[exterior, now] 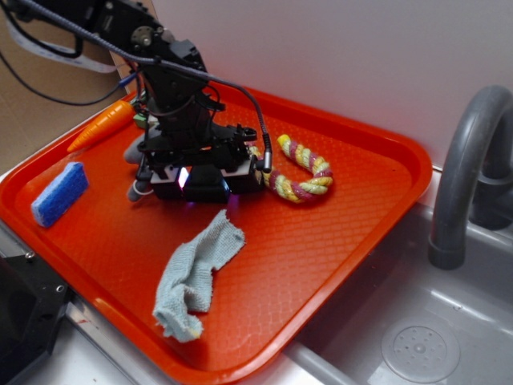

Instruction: Grab the black box.

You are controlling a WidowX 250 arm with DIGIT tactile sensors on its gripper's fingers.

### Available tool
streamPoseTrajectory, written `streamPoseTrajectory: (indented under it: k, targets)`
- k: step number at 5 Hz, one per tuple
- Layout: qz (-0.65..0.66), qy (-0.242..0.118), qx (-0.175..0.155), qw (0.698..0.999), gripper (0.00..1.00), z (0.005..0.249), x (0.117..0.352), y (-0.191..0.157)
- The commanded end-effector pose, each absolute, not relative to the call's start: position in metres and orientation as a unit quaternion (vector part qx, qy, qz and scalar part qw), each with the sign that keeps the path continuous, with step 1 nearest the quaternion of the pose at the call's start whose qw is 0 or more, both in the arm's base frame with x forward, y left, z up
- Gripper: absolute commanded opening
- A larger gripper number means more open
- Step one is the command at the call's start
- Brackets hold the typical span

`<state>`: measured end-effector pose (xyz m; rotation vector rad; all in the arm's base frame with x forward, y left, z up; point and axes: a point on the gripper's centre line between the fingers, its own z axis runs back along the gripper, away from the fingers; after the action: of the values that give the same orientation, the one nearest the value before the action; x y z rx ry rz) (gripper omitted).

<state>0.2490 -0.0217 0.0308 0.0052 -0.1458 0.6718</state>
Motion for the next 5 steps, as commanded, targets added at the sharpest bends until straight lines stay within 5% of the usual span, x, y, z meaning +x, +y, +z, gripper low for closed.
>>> streamPoseTrajectory:
  k: [1,3,4,5]
  targets:
    - [0.095,-0.111,-0.044,0.988,0.0,0.131,0.24,0.029]
    - [0.046,-0.121,-0.061,0.99,0.0,0.231,0.221,0.032]
    - [0.025,-0.121,-0.053,0.991,0.0,0.241,0.236,0.01]
    - [0.023,-0.105,-0.039,0.993,0.0,0.222,0.252,0.005]
